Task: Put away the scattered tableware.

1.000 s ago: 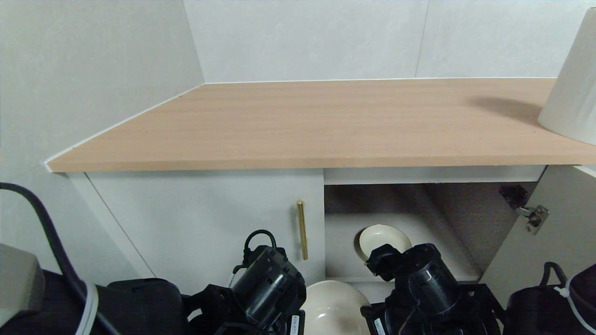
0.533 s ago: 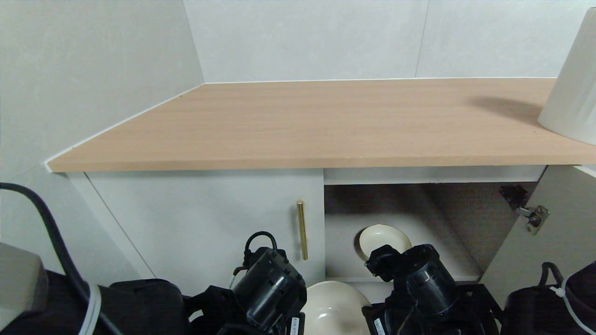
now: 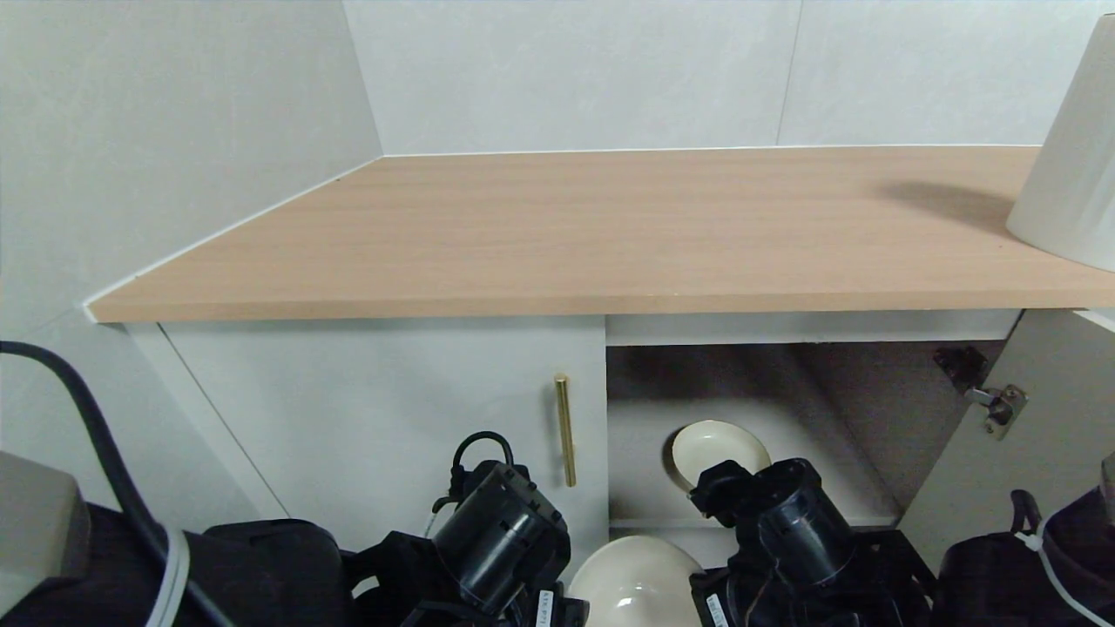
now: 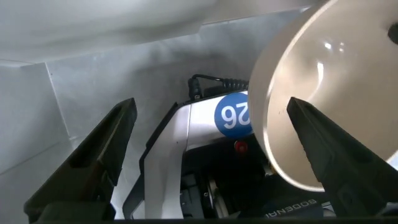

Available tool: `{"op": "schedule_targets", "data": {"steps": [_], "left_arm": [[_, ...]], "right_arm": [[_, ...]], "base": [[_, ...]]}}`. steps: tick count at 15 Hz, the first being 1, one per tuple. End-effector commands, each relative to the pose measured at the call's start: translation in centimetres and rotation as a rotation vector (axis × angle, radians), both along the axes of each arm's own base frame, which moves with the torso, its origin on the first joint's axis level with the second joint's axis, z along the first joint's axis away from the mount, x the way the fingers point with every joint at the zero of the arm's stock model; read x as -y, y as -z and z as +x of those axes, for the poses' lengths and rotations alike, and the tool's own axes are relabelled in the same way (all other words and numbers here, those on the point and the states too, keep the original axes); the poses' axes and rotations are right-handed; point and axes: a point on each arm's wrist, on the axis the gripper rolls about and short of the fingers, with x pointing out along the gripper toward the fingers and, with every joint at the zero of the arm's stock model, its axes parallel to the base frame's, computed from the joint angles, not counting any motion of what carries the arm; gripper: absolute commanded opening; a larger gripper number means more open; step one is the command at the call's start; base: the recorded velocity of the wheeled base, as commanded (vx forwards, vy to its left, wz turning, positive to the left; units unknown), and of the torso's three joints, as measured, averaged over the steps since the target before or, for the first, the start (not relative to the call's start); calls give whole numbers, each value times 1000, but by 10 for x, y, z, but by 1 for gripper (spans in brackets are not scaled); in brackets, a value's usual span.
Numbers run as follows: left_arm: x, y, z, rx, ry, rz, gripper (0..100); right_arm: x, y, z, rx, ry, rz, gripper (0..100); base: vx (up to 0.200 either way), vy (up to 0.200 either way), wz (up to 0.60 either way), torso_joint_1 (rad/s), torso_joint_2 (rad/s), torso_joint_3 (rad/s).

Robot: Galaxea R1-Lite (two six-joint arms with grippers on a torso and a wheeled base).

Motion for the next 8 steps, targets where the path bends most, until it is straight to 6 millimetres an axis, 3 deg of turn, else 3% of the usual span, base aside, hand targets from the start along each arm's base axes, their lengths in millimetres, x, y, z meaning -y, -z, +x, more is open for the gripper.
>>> {"op": "schedule_targets", "data": {"steps": [1, 4, 8], "left_arm": [[0, 0, 0, 1, 1, -4, 100], [0, 0, 0, 1, 1, -4, 100], [0, 0, 0, 0, 1, -3, 100]], "right_arm": [[2, 5, 4, -6, 17, -18, 0], [16, 18, 18, 2, 91, -133, 0], [36, 15, 38, -11, 196, -143, 0]], "base": [[0, 0, 0, 0, 0, 0], [0, 0, 0, 0, 0, 0], [0, 0, 0, 0, 0, 0]]}}
